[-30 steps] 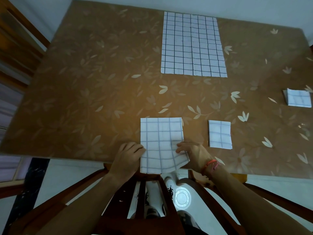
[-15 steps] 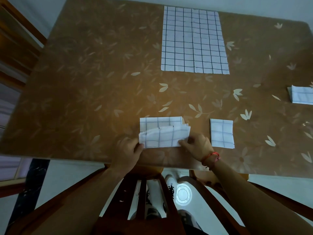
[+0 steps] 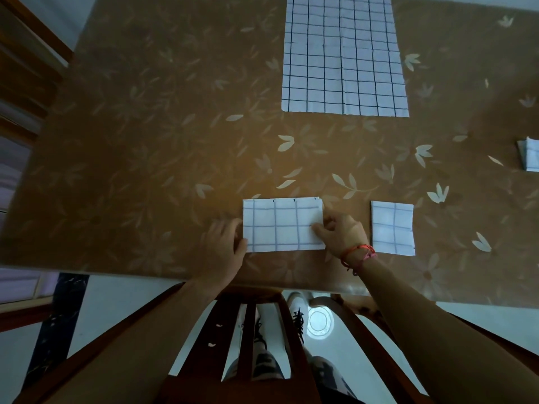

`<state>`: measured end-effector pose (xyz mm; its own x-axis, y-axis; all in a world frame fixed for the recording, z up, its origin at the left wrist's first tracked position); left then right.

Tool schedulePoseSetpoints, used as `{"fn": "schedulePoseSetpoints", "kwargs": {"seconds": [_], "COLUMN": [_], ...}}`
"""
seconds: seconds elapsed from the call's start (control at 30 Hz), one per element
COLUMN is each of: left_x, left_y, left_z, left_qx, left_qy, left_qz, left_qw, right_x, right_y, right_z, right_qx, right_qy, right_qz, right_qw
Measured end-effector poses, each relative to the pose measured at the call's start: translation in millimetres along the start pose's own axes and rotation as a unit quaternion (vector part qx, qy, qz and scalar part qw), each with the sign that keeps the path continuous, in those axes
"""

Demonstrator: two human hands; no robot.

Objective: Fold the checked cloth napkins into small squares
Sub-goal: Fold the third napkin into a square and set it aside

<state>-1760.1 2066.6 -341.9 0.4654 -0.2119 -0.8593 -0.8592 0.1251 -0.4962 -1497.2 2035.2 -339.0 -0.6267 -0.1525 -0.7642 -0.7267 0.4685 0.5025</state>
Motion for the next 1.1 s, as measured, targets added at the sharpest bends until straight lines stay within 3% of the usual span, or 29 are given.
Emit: {"fn": "schedulePoseSetpoints", "kwargs": {"seconds": [0.2,0.4,0.47,0.6,0.8,1.1], "left_x": [1.1,17.5,18.4,20.8,22.6,28.1], "left_y": [-14.4,-10.8,-7.7,-3.2,0.4,10.4], "left_z": [-7.2,3.0,5.9,8.0,9.4,11.4], "left_qx": [0.156,0.150,0.142,0.138,0.155,0.146], "left_qy": [-0.037,0.042,0.057,0.076,0.092,0.093], "left_qz": [0.111,0.175,0.192,0.217,0.238,0.244], "left_qw": [0.981,0.972,0.969,0.963,0.954,0.954], "right_x": [1.2,-5.5,-8.7,6.4,80.9,107.2], "right_y": [-0.4,2.7,14.4,54.4,81.4,77.2], "right_z": [2.8,2.3,-4.1,-23.9,-59.6,-72.1], "right_qx": [0.014,0.016,-0.022,-0.189,-0.347,-0.379], "right_qy": [0.004,-0.054,-0.109,-0.172,-0.052,0.010], "right_qz": [-0.001,-0.044,-0.073,-0.123,-0.208,-0.265], "right_qw": [1.000,0.997,0.991,0.959,0.913,0.887]}}
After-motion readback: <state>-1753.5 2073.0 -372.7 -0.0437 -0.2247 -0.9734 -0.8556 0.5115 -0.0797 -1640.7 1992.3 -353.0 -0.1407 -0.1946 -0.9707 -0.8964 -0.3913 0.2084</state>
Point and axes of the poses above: each hand's wrist, its own z-axis towards the middle knuckle, its own x-axis out of the palm, y = z × x, the point moved 5 cm from there along z, towards the middle knuckle, and after that the axes turned 6 degrees about -x, right-handed, at the moved point
